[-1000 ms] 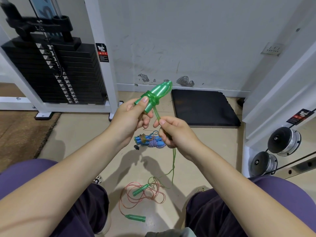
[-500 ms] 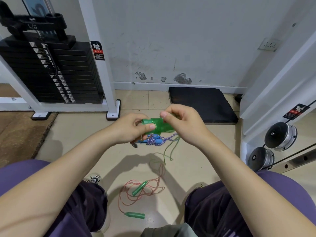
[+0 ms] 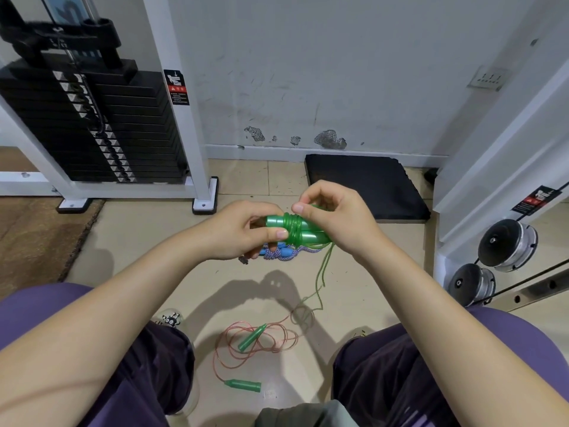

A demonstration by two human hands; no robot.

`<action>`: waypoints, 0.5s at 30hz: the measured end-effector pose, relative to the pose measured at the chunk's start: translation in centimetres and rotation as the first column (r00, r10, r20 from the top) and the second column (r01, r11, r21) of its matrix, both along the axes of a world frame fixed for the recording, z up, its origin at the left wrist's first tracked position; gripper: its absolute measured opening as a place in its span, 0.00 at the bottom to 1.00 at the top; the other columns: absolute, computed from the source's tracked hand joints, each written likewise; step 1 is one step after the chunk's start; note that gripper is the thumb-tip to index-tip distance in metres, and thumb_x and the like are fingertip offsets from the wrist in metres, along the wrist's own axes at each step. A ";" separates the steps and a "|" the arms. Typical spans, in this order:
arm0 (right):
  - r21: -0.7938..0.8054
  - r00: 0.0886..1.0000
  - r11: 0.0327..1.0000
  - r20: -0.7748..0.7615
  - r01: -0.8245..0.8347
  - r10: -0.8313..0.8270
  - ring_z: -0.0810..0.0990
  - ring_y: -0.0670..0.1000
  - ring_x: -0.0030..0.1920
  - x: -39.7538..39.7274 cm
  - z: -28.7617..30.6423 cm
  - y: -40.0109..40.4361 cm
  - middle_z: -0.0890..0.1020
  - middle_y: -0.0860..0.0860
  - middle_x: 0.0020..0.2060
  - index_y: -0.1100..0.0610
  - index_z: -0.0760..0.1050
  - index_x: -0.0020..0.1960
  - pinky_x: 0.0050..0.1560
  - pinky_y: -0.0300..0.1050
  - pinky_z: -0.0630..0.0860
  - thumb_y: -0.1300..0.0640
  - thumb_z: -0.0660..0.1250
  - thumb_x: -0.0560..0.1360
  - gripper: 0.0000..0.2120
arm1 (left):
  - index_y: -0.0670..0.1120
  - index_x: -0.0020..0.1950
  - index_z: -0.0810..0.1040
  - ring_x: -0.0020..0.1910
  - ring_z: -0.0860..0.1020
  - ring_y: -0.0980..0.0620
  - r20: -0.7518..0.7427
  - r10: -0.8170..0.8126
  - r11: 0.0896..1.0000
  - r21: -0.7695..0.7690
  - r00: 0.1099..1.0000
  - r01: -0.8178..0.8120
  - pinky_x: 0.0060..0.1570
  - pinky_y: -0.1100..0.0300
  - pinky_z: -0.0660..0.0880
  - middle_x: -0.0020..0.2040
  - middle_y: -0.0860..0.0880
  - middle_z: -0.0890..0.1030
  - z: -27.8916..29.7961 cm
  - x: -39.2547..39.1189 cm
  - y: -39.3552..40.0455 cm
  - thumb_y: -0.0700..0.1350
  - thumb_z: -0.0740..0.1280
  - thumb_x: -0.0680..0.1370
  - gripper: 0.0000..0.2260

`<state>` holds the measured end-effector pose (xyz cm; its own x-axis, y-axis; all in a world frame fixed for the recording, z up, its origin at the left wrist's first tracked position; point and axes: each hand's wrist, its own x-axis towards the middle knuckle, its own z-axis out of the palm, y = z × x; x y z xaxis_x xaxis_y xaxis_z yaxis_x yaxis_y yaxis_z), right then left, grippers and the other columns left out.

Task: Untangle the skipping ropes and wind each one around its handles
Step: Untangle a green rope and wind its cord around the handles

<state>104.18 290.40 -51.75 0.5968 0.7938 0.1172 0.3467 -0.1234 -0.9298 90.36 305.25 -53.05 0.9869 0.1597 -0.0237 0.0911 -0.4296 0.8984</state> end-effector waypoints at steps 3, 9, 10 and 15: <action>0.025 0.991 0.998 -0.122 0.051 -0.048 0.74 0.46 0.34 0.0 -0.1 0.0 0.79 0.51 0.32 0.62 0.79 0.39 0.35 0.36 0.71 0.57 0.74 0.73 0.10 | 0.41 0.49 0.77 0.27 0.74 0.48 0.025 0.012 0.997 -0.073 1.000 -0.010 0.33 0.51 0.73 0.37 0.44 0.81 0.2 -0.1 -0.2 0.48 0.67 0.76 0.10; 0.107 0.826 0.993 -0.556 -0.040 0.093 0.78 0.50 0.37 -0.2 0.0 0.0 0.83 0.56 0.40 0.62 0.81 0.51 0.38 0.42 0.71 0.45 0.67 0.75 0.20 | 0.41 0.53 0.77 0.27 0.74 0.49 0.100 0.073 0.957 -0.286 0.992 -0.042 0.30 0.58 0.73 0.39 0.43 0.81 0.3 0.2 0.0 0.44 0.65 0.80 0.08; 0.142 0.773 0.986 -0.615 -0.084 0.154 0.77 0.50 0.36 -0.2 0.1 0.0 0.82 0.55 0.41 0.61 0.81 0.53 0.37 0.42 0.69 0.43 0.67 0.74 0.21 | 0.41 0.54 0.77 0.27 0.75 0.49 0.113 0.097 0.945 -0.322 0.989 -0.056 0.29 0.59 0.73 0.38 0.44 0.81 0.3 0.3 0.0 0.45 0.65 0.80 0.08; 0.044 0.857 0.987 -0.492 -0.151 0.153 0.65 0.48 0.28 -1.1 -0.8 0.3 0.71 0.50 0.31 0.57 0.79 0.60 0.30 0.38 0.62 0.57 0.71 0.76 0.14 | 0.42 0.57 0.77 0.24 0.73 0.50 0.166 0.411 0.855 -0.412 0.897 -0.315 0.26 0.61 0.71 0.37 0.45 0.80 0.6 0.9 0.6 0.43 0.63 0.82 0.08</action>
